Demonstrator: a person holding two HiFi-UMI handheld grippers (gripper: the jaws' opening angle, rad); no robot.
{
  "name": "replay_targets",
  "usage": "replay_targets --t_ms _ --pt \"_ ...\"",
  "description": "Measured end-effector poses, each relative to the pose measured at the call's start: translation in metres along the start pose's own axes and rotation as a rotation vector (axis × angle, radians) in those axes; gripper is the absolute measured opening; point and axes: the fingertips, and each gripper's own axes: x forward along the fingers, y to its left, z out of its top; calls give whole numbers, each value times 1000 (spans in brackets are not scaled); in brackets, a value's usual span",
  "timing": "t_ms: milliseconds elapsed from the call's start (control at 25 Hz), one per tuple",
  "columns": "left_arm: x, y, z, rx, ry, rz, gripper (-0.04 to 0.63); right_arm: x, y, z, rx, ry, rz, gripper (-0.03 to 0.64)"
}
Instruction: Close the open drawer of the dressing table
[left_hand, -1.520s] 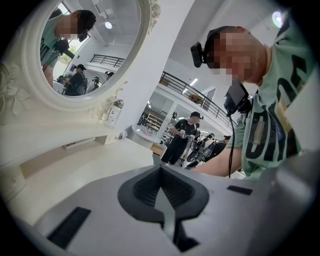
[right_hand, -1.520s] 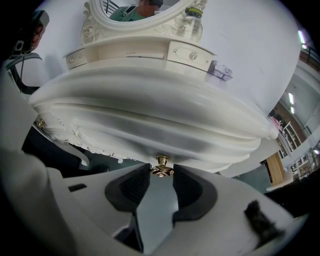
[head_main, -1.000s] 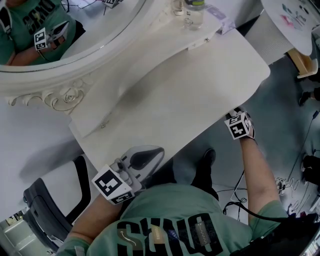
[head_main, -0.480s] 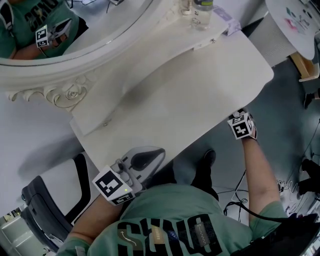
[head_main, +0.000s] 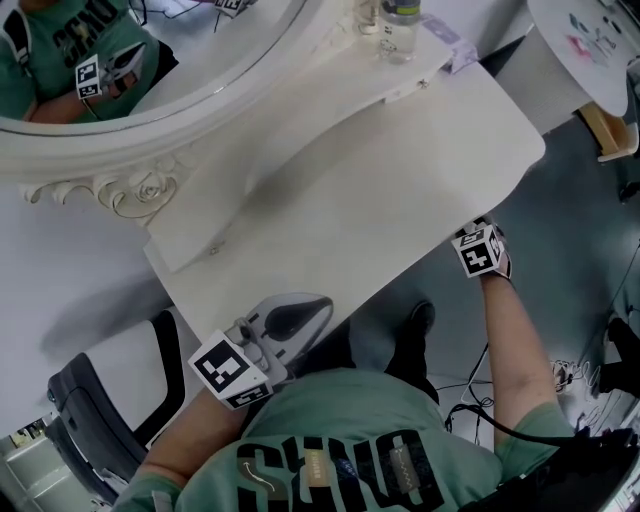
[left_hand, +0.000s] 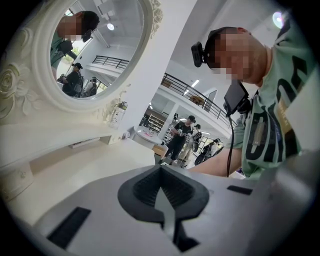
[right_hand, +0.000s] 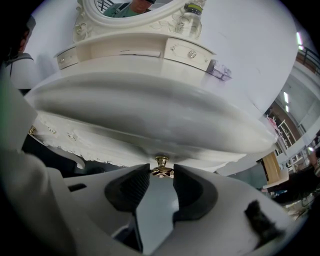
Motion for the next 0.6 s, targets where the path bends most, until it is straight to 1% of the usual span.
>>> replay_targets --t_ms 280,480,600 --pt "-2 -17 17 40 -16 5 -2 -17 -2 -5 -21 -17 -51 166" --pt "5 -33 30 50 -31 -8 -2 -48 -4 -19 -24 -43 -41 169" --pt "18 -49 42 66 -47 -33 -2 -76 -2 -31 0 -76 -8 169"
